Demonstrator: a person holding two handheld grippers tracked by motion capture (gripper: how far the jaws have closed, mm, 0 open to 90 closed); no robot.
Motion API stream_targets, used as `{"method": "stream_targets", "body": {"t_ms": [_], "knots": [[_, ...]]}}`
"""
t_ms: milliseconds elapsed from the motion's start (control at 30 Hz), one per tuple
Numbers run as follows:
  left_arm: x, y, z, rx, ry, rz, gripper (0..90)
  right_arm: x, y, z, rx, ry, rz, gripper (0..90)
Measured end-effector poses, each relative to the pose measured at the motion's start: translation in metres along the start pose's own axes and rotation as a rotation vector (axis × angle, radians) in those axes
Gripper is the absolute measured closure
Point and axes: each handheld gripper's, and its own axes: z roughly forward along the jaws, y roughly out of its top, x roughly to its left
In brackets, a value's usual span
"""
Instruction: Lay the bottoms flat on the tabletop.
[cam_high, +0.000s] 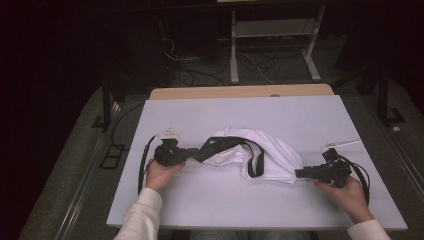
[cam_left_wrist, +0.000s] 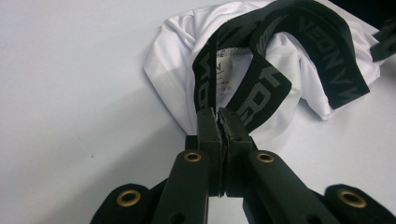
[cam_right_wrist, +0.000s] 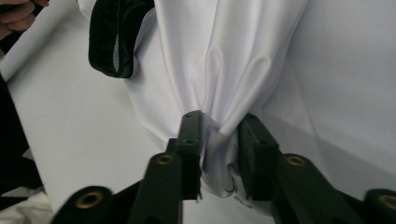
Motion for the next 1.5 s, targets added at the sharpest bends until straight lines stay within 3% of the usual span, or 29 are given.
{"method": "stream_targets", "body": {"t_ms": [133, 233, 500, 667, 900, 1200, 1300, 1333, 1367, 1400, 1467, 1500], "knots": [[0.000, 0.000, 0.002, 0.010, 0.000, 0.004, 87.9, 0.010, 0.008, -0.009, -0.071, -0.045, -0.041, 58.6], [0.000, 0.000, 0.002, 0.008, 0.001, 0.002, 87.9, 0.022, 0.017, -0.010, -0.106, -0.032, -0.091, 57.9], [-0.001, 0.000, 0.003, 0.014, 0.004, 0.013, 87.9, 0.050, 0.053, 0.012, -0.096, 0.005, -0.191, 59.9], [-0.001, 0.000, 0.003, 0.012, 0.006, 0.012, 87.9, 0.060, 0.073, 0.026, -0.090, 0.022, -0.226, 62.2], [-0.001, 0.000, 0.003, 0.016, 0.007, 0.015, 87.9, 0.062, 0.092, 0.046, -0.089, 0.042, -0.226, 65.5], [-0.001, 0.000, 0.005, 0.026, 0.010, 0.021, 87.9, 0.062, 0.098, 0.058, -0.052, 0.030, -0.233, 68.6], [-0.001, 0.001, 0.006, 0.024, 0.011, 0.021, 87.8, 0.064, 0.099, 0.066, -0.016, 0.014, -0.247, 69.2], [-0.001, 0.001, 0.006, 0.025, 0.011, 0.021, 87.8, 0.064, 0.099, 0.070, 0.003, 0.008, -0.254, 70.5], [-0.001, 0.001, 0.006, 0.024, 0.013, 0.022, 87.8, 0.065, 0.100, 0.076, 0.043, -0.019, -0.260, 79.1], [-0.001, 0.001, 0.006, 0.024, 0.013, 0.022, 87.8, 0.065, 0.100, 0.076, 0.043, -0.019, -0.260, 79.1], [-0.001, 0.002, 0.007, 0.022, 0.009, 0.021, 87.7, 0.063, 0.102, 0.079, 0.051, -0.042, -0.256, 87.4], [0.000, 0.003, 0.008, 0.019, 0.006, 0.024, 87.7, 0.059, 0.106, 0.077, 0.032, -0.019, -0.224, 87.6]]}}
